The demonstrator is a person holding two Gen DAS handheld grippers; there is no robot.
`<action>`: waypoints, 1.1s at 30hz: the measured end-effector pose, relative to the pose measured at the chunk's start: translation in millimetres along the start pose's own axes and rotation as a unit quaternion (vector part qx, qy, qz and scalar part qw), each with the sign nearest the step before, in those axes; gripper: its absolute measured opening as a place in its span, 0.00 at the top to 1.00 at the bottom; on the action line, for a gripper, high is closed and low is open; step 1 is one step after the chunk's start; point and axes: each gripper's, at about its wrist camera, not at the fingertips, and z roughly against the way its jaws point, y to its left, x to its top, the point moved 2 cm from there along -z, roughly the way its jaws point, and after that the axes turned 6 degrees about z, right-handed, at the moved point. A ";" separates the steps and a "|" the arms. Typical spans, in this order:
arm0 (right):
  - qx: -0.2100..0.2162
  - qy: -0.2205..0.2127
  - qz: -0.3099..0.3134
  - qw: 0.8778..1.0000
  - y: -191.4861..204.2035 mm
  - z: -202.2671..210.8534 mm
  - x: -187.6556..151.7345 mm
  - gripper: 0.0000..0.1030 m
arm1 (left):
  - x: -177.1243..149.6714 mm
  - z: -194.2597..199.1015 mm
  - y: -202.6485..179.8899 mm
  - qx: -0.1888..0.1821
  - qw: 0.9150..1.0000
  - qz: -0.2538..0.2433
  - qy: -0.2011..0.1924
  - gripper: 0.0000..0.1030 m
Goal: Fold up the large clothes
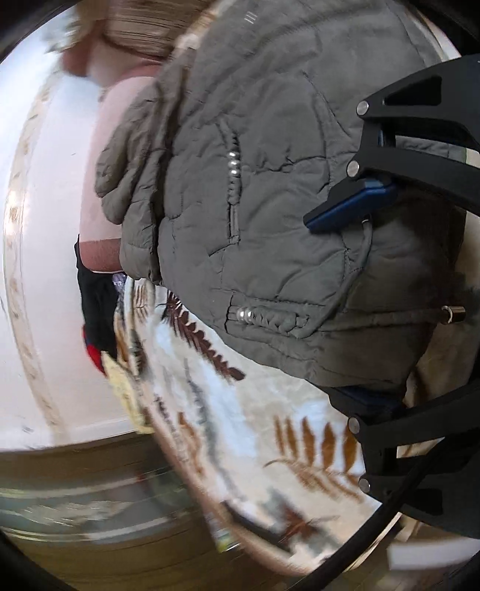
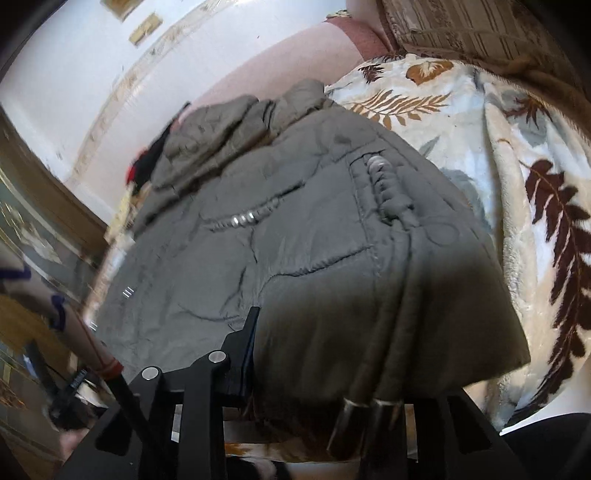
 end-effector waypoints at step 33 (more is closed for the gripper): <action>-0.029 0.004 0.042 0.999 11.4 -4.7 -5.0 0.50 | -2.5 -2.0 -7.6 0.023 1.000 -0.018 -0.010 0.29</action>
